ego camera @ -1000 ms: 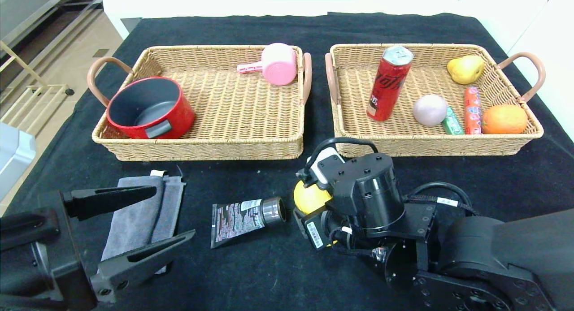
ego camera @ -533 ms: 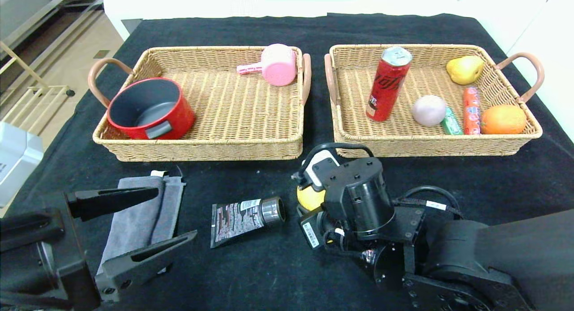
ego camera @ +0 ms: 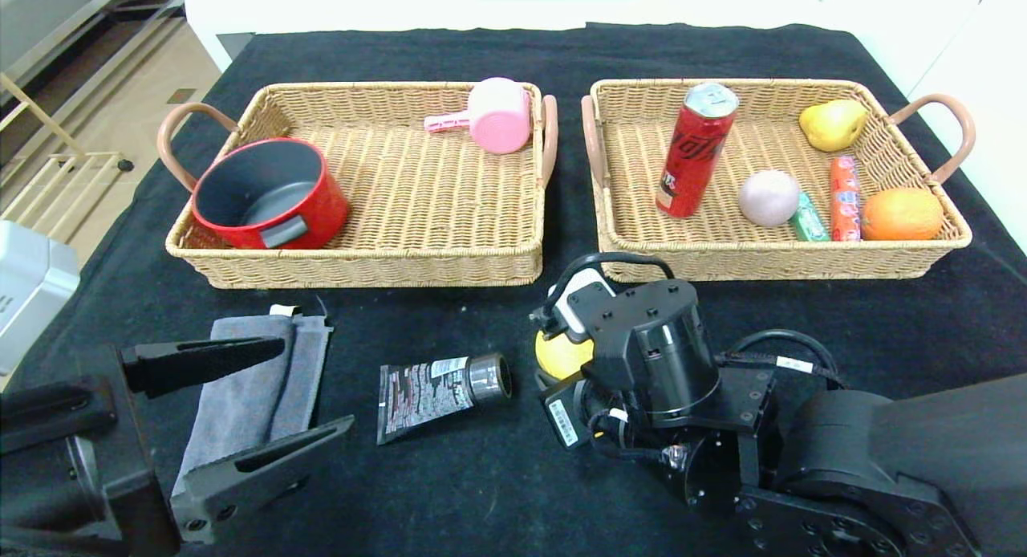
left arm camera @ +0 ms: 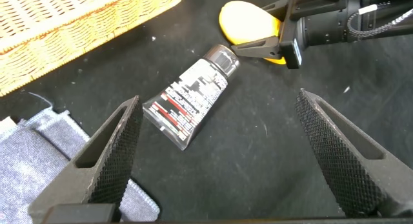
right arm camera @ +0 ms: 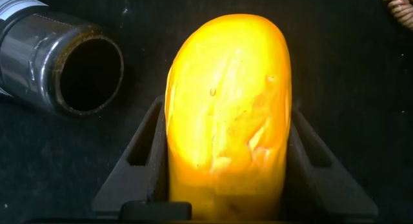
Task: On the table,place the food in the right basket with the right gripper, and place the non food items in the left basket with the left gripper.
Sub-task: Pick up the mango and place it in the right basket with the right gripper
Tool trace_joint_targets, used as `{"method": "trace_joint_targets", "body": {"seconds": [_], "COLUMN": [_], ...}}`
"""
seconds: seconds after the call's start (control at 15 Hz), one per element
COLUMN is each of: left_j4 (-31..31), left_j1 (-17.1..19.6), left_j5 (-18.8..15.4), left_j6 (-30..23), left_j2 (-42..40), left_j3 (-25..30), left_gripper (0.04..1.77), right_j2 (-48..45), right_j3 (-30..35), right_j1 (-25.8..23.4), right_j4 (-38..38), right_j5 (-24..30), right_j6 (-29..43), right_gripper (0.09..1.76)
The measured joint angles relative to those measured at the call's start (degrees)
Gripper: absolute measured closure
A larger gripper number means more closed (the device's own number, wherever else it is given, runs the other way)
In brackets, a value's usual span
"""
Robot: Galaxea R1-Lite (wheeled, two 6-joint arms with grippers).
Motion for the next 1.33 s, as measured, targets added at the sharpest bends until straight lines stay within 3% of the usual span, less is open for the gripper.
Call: {"method": "trace_joint_targets", "body": {"seconds": [0.87,1.33], "left_j4": [0.02,0.1], "left_j1": [0.0,-0.01], "left_j5": [0.02,0.02], "left_j6": [0.11,0.46], "left_j2": [0.68,1.21], "left_j3": [0.17,0.34], "left_gripper": [0.09,0.09], "right_j2": [-7.91,-16.94], "right_j3": [1.68,5.42], "right_j1": [0.89,-3.22], "right_j4": [0.77,5.12], "right_j5": [-0.01,0.02], "right_j6": [0.06,0.04], "right_gripper": [0.85,0.85]}}
